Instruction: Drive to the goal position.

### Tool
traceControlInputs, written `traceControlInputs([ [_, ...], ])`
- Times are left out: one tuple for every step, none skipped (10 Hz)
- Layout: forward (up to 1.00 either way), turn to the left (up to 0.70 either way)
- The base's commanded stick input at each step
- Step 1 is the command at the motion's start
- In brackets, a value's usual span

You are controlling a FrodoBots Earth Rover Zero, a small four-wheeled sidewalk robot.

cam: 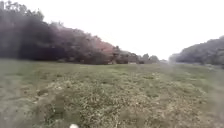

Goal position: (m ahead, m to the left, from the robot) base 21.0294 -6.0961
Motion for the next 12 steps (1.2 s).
traceControlInputs([
  [1.00,0.00],
  [1.00,0.00],
  [1.00,0.00],
  [1.00,0.00],
  [1.00,0.00],
  [1.00,0.00],
  [1.00,0.00],
  [1.00,0.00],
  [1.00,0.00],
  [1.00,0.00],
  [1.00,0.00],
  [1.00,0.00],
])
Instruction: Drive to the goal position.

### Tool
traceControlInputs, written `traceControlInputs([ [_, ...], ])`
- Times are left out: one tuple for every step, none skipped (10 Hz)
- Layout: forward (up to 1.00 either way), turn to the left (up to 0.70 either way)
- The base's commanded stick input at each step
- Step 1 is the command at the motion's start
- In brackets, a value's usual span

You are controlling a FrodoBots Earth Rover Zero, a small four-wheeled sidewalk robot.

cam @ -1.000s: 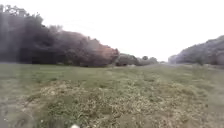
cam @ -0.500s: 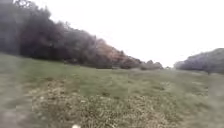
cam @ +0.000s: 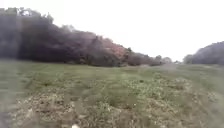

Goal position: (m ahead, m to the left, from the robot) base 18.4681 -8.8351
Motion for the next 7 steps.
traceControlInputs([
  [1.00,0.00],
  [1.00,0.00],
  [1.00,0.00],
  [1.00,0.00],
  [1.00,0.00],
  [1.00,-0.06],
  [1.00,-0.12],
])
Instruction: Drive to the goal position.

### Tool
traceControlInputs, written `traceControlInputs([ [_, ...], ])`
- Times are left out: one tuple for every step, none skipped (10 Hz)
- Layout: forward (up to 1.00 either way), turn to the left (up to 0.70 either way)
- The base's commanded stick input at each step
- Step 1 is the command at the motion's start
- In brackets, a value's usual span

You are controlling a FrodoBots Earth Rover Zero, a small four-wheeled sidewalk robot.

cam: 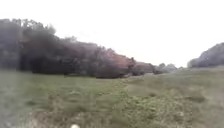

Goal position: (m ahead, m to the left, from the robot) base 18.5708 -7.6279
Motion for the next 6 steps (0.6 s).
traceControlInputs([
  [1.00,-0.40],
  [1.00,-0.40],
  [1.00,-0.40],
  [1.00,-0.40],
  [1.00,-0.40],
  [1.00,0.00],
])
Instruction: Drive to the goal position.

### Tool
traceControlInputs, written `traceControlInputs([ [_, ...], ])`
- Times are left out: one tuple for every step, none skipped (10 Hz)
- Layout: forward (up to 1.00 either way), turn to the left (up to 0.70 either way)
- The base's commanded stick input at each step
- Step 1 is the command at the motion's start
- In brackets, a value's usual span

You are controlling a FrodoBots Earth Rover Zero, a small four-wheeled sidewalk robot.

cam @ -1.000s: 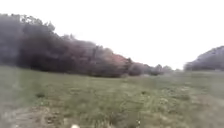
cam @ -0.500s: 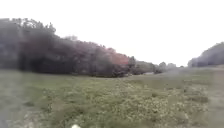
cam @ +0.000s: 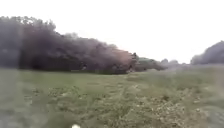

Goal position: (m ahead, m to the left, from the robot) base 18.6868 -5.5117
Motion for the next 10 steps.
traceControlInputs([
  [1.00,0.00],
  [1.00,0.00],
  [1.00,0.00],
  [1.00,0.00],
  [1.00,0.00],
  [1.00,-0.40],
  [1.00,-0.40],
  [1.00,-0.40],
  [1.00,-0.40],
  [1.00,-0.40],
])
